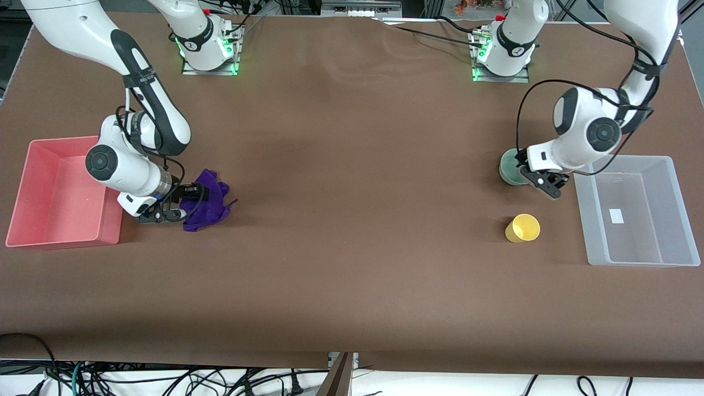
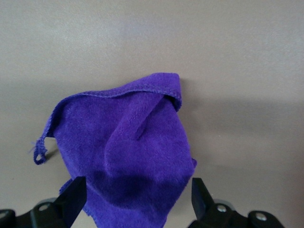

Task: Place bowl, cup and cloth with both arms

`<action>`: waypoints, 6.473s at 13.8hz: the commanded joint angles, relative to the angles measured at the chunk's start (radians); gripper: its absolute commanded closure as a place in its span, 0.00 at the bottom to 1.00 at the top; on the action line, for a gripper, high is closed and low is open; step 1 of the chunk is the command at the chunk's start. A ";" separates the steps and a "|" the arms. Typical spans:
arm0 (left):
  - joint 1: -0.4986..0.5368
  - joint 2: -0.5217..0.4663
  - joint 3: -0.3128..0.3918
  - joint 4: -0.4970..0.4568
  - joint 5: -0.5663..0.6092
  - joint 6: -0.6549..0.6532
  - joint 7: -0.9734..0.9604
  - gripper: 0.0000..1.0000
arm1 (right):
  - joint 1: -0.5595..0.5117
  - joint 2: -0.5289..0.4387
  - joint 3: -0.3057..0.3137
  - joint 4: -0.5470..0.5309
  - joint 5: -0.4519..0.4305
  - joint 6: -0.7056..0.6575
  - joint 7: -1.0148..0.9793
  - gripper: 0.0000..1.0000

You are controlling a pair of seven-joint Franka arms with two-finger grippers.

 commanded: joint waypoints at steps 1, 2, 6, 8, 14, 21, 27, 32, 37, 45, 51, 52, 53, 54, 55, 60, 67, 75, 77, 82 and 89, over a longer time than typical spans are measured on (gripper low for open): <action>0.004 0.031 -0.004 -0.035 0.107 0.112 0.020 0.20 | 0.005 0.020 -0.002 -0.013 0.010 0.030 -0.009 0.53; 0.006 0.035 -0.004 -0.029 0.149 0.113 0.020 0.55 | 0.005 0.028 -0.004 -0.011 0.010 0.028 -0.010 0.68; 0.006 0.036 -0.004 -0.023 0.157 0.113 0.020 1.00 | 0.005 0.031 -0.004 -0.004 0.010 0.024 -0.012 1.00; 0.006 0.035 -0.004 -0.014 0.157 0.109 0.020 1.00 | 0.005 0.028 -0.004 0.024 0.010 0.016 -0.017 1.00; 0.017 -0.020 -0.004 0.015 0.155 0.009 0.014 1.00 | -0.002 -0.090 -0.008 0.180 -0.002 -0.271 -0.018 1.00; 0.021 -0.068 -0.004 0.299 0.117 -0.432 0.061 1.00 | -0.007 -0.126 -0.259 0.449 -0.004 -0.640 -0.479 1.00; 0.180 0.004 0.000 0.529 0.118 -0.583 0.299 1.00 | -0.022 -0.104 -0.432 0.440 -0.007 -0.593 -0.742 1.00; 0.372 0.250 0.000 0.789 0.134 -0.578 0.497 1.00 | -0.073 -0.077 -0.441 0.381 -0.008 -0.493 -0.807 1.00; 0.432 0.450 0.000 0.861 0.091 -0.429 0.503 1.00 | -0.087 -0.038 -0.453 0.380 -0.004 -0.479 -0.820 0.50; 0.428 0.469 -0.008 0.861 0.072 -0.376 0.505 0.00 | -0.076 -0.075 -0.442 0.398 0.031 -0.493 -0.805 0.01; 0.419 0.224 -0.144 0.868 0.074 -0.669 0.463 0.00 | -0.065 -0.172 -0.345 0.424 0.148 -0.499 -0.797 0.01; 0.419 0.191 -0.186 0.868 0.079 -0.718 0.404 0.00 | -0.064 -0.193 -0.315 0.424 0.148 -0.524 -0.761 0.01; 0.417 0.171 -0.232 0.868 0.082 -0.761 0.323 0.00 | -0.055 -0.213 -0.291 0.426 0.147 -0.553 -0.669 0.01; 0.417 0.165 -0.284 0.868 0.082 -0.797 0.228 0.00 | -0.044 -0.231 -0.263 0.429 0.135 -0.583 -0.555 0.01; 0.419 0.167 -0.334 0.867 0.080 -0.824 0.125 0.00 | -0.036 -0.248 -0.225 0.446 0.125 -0.622 -0.447 0.01; 0.347 0.271 -0.416 0.819 0.108 -0.667 -0.207 0.00 | -0.015 -0.294 -0.107 0.515 0.127 -0.795 0.058 0.00; 0.330 0.383 -0.419 0.729 0.223 -0.384 -0.377 0.00 | -0.015 -0.298 -0.103 0.516 -0.088 -0.809 0.046 0.00; 0.328 0.478 -0.415 0.729 0.235 -0.330 -0.380 0.90 | -0.025 -0.333 -0.114 0.569 -0.114 -0.800 0.011 0.00; 0.330 0.478 -0.415 0.729 0.235 -0.336 -0.376 1.00 | -0.021 -0.325 -0.105 0.593 -0.113 -0.829 -0.003 0.00; 0.331 0.467 -0.418 0.742 0.235 -0.376 -0.374 1.00 | -0.018 -0.333 -0.105 0.582 -0.037 -0.857 0.002 0.00; 0.348 0.372 -0.473 0.968 0.220 -0.856 -0.306 1.00 | -0.015 -0.310 -0.107 0.595 -0.044 -0.854 -0.012 0.00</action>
